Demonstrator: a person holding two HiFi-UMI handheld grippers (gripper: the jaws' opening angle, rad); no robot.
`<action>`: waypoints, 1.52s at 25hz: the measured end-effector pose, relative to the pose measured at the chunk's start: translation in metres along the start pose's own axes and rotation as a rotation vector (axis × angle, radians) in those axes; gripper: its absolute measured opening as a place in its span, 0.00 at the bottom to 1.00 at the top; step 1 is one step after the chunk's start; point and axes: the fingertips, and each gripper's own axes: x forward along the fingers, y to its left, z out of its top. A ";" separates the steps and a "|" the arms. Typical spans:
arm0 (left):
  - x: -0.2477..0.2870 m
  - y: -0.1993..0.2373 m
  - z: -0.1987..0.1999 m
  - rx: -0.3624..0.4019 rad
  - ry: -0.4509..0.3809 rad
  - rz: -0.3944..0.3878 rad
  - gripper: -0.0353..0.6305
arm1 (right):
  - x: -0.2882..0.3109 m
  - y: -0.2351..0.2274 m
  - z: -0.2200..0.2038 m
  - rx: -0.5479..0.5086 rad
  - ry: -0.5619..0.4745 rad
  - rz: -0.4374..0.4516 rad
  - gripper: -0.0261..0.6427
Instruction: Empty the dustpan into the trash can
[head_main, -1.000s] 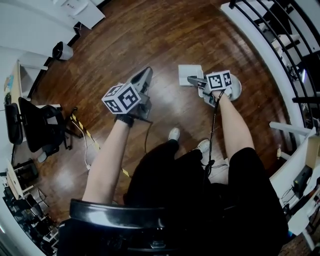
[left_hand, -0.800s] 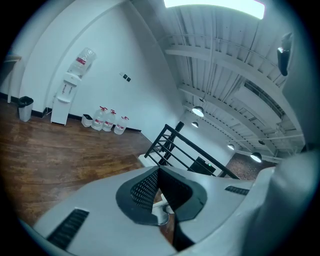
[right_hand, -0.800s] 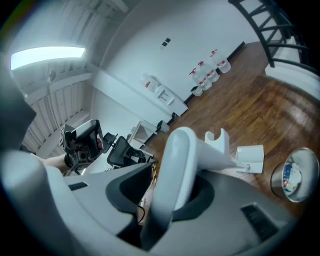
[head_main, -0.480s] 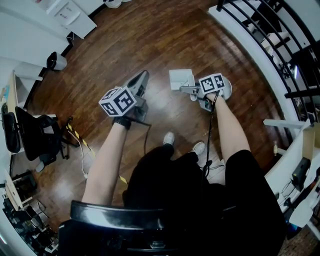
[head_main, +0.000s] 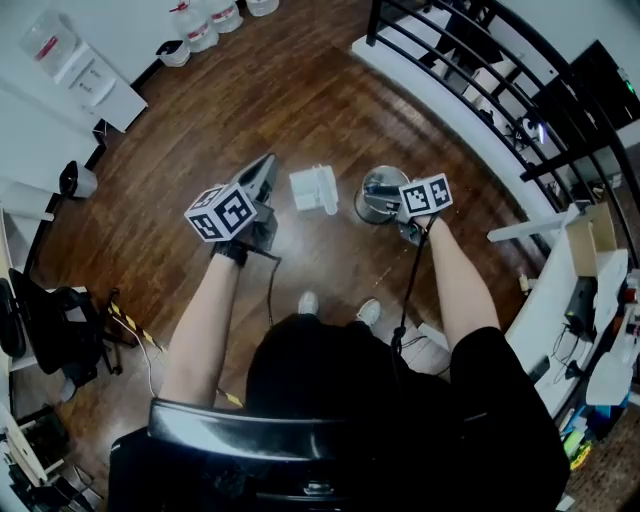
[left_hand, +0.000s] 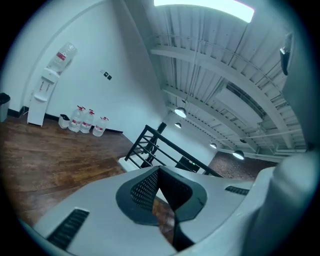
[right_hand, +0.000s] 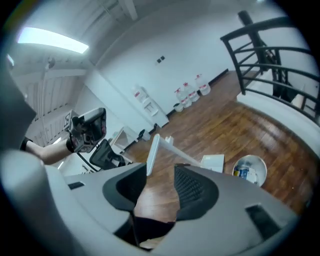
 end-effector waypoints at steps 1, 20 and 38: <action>0.007 -0.009 -0.001 0.008 0.003 -0.018 0.05 | -0.021 0.001 0.007 0.000 -0.065 -0.029 0.26; 0.054 -0.130 -0.045 0.152 0.058 -0.138 0.05 | -0.221 0.097 0.049 -0.159 -0.713 -0.183 0.05; 0.050 -0.125 -0.057 0.192 0.095 -0.066 0.05 | -0.216 0.069 0.047 -0.053 -0.661 -0.163 0.05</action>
